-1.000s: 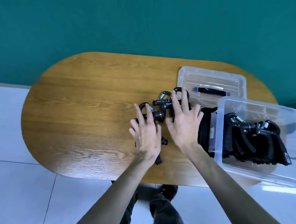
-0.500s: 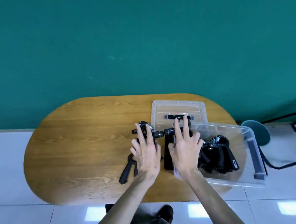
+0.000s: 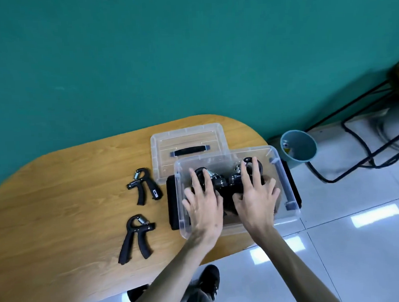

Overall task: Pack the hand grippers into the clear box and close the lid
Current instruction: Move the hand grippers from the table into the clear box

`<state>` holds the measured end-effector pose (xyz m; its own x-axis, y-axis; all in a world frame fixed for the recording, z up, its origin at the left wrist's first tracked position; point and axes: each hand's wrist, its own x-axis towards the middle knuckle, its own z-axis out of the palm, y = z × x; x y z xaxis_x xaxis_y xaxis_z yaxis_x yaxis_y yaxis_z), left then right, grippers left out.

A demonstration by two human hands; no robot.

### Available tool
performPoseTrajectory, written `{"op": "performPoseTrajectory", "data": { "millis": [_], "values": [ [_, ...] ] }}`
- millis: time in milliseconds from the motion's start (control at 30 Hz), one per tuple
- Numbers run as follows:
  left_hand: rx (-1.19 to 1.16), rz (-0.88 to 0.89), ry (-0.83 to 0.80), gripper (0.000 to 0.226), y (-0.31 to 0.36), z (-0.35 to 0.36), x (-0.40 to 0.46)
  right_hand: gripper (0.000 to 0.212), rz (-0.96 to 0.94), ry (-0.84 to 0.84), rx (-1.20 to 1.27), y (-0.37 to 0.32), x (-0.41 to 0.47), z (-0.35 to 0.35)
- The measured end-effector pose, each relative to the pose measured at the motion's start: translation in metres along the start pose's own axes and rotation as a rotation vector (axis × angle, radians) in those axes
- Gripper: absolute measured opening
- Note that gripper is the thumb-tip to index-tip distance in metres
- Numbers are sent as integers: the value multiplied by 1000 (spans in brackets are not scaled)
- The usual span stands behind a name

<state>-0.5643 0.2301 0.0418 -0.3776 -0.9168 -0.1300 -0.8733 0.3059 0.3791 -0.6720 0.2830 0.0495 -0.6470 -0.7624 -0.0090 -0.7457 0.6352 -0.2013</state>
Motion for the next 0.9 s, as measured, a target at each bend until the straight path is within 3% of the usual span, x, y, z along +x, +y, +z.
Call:
{"op": "performPoseTrajectory", "data": {
  "millis": [533, 900],
  "values": [
    [100, -109, -86, 68, 14, 59, 36, 82, -57, -148, -14, 37, 48, 59],
    [223, -126, -92, 75, 18, 70, 39, 74, -145, -117, -79, 44, 51, 71]
  ]
}}
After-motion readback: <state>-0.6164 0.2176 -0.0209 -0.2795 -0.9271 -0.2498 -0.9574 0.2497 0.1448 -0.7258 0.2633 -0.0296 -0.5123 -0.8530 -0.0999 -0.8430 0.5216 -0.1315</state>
